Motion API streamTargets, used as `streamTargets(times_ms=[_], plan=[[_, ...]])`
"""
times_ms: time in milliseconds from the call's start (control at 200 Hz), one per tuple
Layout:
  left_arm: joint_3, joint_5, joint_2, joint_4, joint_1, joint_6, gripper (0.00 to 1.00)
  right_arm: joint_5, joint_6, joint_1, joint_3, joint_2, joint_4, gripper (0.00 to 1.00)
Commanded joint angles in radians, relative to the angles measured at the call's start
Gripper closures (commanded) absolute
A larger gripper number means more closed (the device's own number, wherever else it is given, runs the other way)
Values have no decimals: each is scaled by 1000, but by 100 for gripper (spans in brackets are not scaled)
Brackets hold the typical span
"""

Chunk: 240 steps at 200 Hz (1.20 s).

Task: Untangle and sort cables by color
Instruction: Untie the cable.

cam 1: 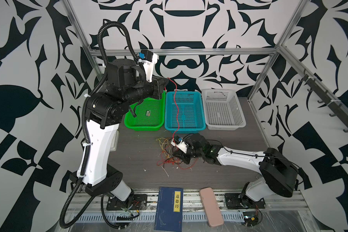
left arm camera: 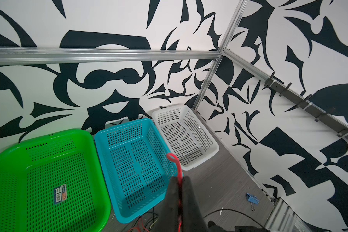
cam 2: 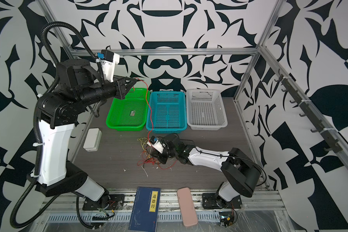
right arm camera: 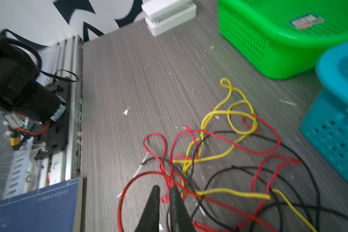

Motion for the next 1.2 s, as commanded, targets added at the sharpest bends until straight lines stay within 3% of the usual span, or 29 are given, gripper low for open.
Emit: streamTargets(times_ms=[0, 205, 475, 795, 1000, 1195], plan=[[47, -17, -1, 0, 12, 9, 100, 91, -62, 0, -31, -27, -82, 81], [38, -25, -10, 2, 14, 9, 100, 222, -158, 0, 6, -31, -210, 73], [-51, -68, -41, 18, 16, 23, 100, 443, -180, -6, 5, -111, -103, 67], [-171, -154, -88, 37, 41, 55, 100, 425, -64, -100, 88, -267, 6, 53], [-165, -121, -44, 61, 181, 63, 100, 353, 18, -143, 121, -324, -4, 51], [1, -123, 97, 50, 365, 69, 100, 346, 41, -142, 96, -377, -39, 51]])
